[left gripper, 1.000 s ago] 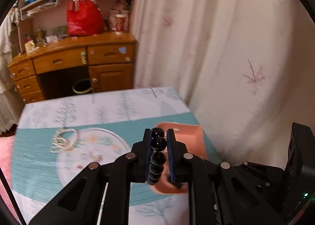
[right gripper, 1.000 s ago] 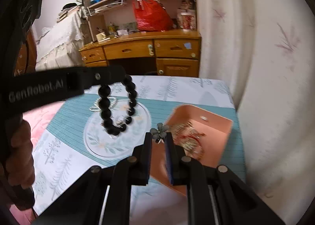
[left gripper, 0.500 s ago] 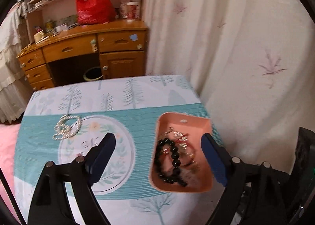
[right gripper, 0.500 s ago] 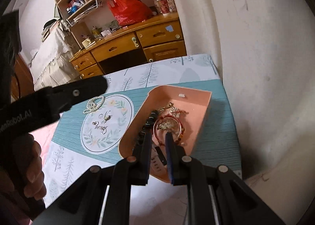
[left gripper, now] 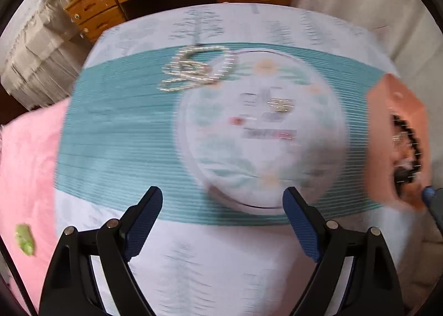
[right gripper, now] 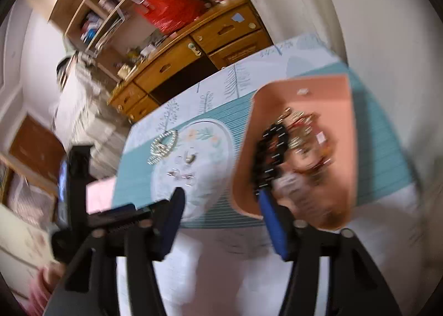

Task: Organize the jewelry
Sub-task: 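Grasp the black bead bracelet with the left gripper while the right gripper grasps the flower brooch, then release the black bracelet and brooch into the peach tray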

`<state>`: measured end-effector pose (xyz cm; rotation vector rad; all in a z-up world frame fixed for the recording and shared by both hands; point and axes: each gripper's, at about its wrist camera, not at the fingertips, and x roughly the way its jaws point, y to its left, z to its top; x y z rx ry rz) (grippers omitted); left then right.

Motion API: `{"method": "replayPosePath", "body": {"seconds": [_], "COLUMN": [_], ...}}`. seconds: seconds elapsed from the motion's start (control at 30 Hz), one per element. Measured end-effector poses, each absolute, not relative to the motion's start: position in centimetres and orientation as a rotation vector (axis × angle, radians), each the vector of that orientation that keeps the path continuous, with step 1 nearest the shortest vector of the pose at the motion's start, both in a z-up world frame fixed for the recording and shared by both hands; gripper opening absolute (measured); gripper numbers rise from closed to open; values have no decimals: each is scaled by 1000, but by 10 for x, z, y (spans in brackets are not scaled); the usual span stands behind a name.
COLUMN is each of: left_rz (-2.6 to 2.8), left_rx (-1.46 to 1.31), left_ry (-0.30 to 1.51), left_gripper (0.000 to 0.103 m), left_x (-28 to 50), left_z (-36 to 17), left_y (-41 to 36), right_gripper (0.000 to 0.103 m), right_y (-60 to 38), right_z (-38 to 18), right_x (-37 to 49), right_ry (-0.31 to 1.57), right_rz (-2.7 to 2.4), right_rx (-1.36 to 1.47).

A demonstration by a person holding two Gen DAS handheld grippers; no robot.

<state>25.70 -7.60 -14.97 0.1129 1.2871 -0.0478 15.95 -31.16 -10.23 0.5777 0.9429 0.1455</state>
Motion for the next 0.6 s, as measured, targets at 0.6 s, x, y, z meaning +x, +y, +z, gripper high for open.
{"method": "replayPosePath", "body": {"seconds": [0.6], "left_rz": [-335], "left_rx": [143], "left_ry": [1148], "left_gripper": [90], "left_x": [394], "left_z": [-164], "left_y": [-16], "right_gripper": [61], "right_y": [-144], "right_z": [-157], "right_x": [229], "right_ry": [915], "right_rz": [-116], "right_rx": [77]}}
